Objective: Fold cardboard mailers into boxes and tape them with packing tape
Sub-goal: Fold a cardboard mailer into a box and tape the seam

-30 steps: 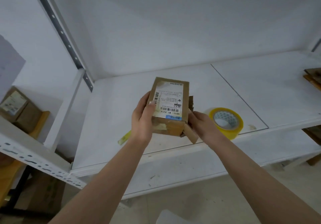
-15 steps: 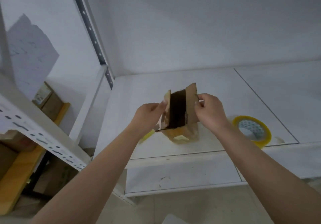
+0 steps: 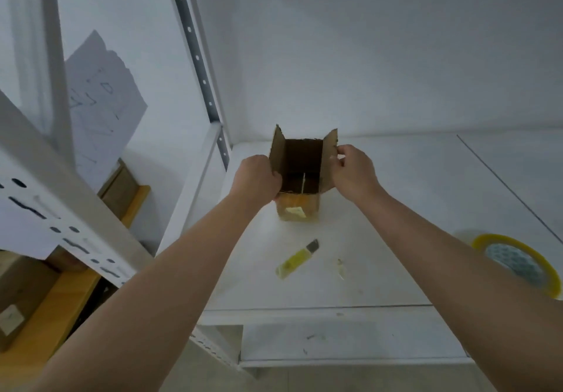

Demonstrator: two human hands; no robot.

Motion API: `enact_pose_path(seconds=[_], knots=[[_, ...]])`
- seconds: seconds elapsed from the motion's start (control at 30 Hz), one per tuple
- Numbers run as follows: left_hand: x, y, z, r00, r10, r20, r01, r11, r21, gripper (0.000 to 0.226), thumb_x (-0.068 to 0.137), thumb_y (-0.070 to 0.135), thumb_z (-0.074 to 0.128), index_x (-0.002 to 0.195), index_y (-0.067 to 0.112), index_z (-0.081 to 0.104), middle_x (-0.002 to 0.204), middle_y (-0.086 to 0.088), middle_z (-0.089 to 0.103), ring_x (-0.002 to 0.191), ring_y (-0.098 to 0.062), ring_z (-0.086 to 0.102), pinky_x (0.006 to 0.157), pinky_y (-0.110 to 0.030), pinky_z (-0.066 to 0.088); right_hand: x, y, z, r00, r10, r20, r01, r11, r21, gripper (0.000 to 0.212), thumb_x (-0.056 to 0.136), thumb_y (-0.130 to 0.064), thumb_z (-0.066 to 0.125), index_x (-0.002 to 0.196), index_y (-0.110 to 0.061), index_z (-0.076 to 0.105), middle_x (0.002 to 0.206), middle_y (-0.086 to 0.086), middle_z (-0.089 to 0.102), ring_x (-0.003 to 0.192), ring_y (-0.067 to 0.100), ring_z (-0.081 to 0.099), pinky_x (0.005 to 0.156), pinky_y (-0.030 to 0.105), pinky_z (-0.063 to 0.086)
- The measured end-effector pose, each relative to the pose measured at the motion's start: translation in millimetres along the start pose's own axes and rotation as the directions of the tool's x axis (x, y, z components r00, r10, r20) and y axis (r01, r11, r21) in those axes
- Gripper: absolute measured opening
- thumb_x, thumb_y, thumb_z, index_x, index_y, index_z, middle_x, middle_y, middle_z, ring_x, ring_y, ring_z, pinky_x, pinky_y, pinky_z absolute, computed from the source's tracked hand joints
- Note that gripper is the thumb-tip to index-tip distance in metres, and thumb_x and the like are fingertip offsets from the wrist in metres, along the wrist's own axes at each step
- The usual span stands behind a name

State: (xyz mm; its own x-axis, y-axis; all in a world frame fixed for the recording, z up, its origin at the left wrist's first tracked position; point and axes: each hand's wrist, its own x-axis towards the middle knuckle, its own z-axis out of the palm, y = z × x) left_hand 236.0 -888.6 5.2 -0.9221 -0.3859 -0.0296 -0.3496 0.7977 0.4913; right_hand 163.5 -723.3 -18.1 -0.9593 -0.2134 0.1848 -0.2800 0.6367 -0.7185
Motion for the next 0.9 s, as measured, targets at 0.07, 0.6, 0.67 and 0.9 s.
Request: enact_pose_path(seconds=[0.07,0.6,0.67,0.9], knots=[[22.2,-4.8,-0.4,0.996,-0.01,-0.084,0.011,1.0,0.01,0.015,0.095,0.012,0.045,0.09,0.003,0.057,0.087,-0.012,0.066,0.078,-0.022,0.065,0.061,-0.023,0.047,17.4,-8.5,12.6,0.998,-0.01,0.064,0.009,1.0,0.014,0.044,0.096,-0.021,0.054,0.136,-0.007,0.041,0.109,0.01,0.064,0.093,0.023,0.059,0.08,0.035,0.05],[132.6,-59.5,24.1,0.929,0.033,-0.37,-0.025,0.999,0.028,0.023,0.1,0.021,0.048,0.118,0.007,0.053,0.091,-0.004,0.053,0.085,-0.023,0.06,0.076,-0.037,0.056,110.3,-10.2,96.0,0.916,-0.37,0.152,0.4,0.848,-0.348,0.038,0.103,-0.021,0.043,0.137,-0.006,0.044,0.112,0.013,0.056,0.098,0.027,0.057,0.077,0.034,0.045],[131.9,-63.7,26.1,0.93,0.05,-0.364,-0.043,0.999,0.029,0.028,0.101,0.028,0.047,0.121,0.009,0.051,0.095,-0.005,0.057,0.087,-0.023,0.063,0.078,-0.038,0.057,107.3,-5.6,96.8,0.912,-0.374,0.166,0.409,0.842,-0.351,0.039,0.102,-0.024,0.043,0.14,-0.011,0.043,0.117,0.011,0.052,0.101,0.027,0.056,0.077,0.034,0.045],[106.5,-49.1,0.7,0.918,0.111,-0.382,-0.02,0.972,0.234,0.036,0.1,0.042,0.044,0.115,0.011,0.053,0.082,0.0,0.053,0.071,-0.016,0.052,0.056,-0.028,0.041,74.7,-20.2,54.2,0.873,-0.473,0.119,0.451,0.691,-0.565,0.035,0.099,-0.025,0.049,0.133,-0.017,0.049,0.12,0.011,0.05,0.107,0.028,0.054,0.071,0.036,0.046]])
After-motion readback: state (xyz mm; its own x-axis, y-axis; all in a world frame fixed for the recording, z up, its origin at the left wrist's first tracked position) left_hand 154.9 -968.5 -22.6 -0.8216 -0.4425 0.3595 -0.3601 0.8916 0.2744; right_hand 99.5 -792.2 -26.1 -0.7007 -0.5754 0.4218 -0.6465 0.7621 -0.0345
